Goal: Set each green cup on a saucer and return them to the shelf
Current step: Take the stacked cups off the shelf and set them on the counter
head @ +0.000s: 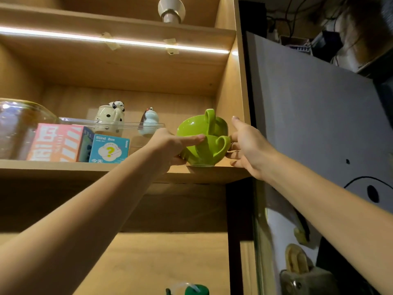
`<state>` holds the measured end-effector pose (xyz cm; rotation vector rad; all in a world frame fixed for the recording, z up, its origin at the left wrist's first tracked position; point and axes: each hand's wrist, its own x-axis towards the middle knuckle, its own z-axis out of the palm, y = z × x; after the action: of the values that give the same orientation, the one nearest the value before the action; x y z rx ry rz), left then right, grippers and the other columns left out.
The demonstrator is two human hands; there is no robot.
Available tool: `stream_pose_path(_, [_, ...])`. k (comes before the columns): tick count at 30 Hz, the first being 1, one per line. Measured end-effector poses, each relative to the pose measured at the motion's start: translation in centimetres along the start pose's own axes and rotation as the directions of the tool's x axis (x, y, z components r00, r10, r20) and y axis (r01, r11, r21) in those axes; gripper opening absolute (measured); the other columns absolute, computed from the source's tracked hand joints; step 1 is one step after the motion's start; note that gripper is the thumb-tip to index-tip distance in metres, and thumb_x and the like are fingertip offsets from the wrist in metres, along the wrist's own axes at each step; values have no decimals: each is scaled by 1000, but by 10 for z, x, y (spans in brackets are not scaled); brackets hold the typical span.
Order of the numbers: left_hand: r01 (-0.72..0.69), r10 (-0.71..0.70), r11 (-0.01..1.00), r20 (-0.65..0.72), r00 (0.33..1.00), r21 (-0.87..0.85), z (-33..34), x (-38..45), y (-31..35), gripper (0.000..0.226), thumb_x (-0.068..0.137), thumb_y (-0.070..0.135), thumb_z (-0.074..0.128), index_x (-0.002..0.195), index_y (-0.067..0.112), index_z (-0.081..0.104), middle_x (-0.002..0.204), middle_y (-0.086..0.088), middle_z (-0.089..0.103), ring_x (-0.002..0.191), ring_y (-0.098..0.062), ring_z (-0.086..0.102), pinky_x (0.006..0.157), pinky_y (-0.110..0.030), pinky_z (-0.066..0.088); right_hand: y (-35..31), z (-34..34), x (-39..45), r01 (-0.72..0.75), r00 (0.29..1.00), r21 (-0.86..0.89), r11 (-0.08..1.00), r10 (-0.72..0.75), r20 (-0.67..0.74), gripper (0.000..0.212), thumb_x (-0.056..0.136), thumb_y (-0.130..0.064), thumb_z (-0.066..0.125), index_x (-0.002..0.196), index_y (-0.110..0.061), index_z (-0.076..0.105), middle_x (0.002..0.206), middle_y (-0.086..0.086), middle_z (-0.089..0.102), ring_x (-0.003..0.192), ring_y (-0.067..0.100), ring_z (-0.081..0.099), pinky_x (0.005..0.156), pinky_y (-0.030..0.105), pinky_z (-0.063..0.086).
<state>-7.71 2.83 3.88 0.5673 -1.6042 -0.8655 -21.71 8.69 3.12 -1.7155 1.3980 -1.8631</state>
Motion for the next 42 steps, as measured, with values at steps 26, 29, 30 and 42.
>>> stream_pose_path(26, [91, -94, 994, 47, 994, 54, 8, -251, -195, 64, 48, 33, 87, 107, 19, 65, 96, 0, 74, 91, -13, 70, 81, -30, 56, 170, 12, -248, -367, 911, 512, 777, 413, 28, 36, 98, -31, 34, 89, -9, 62, 81, 7, 68, 66, 10, 65, 54, 19, 51])
stream_pose_path(29, [104, -105, 993, 9, 994, 52, 12, -291, -231, 52, 49, 37, 86, 96, 40, 64, 95, 12, 74, 93, -5, 68, 84, -29, 54, 197, 20, -280, -427, 869, 549, 719, 493, 30, 38, 99, -29, 33, 96, -5, 62, 86, 8, 67, 78, 15, 66, 74, 30, 53])
stream_pose_path(30, [111, -111, 993, 3, 994, 34, 13, -303, -241, 55, 46, 38, 87, 94, 46, 62, 92, 18, 73, 94, -2, 67, 83, -24, 53, 206, 23, -290, -442, 857, 558, 703, 514, 31, 37, 99, -28, 33, 97, -5, 62, 87, 8, 67, 82, 16, 65, 80, 31, 52])
stream_pose_path(42, [416, -416, 909, 18, 909, -18, 14, -433, -354, 82, 48, 3, 84, 118, 19, 45, 118, 4, 58, 105, 5, 58, 90, -11, 46, 301, 46, -402, -685, 632, 517, 513, 771, 73, 23, 93, -29, 48, 87, -15, 65, 88, 9, 69, 83, 17, 67, 68, 24, 56])
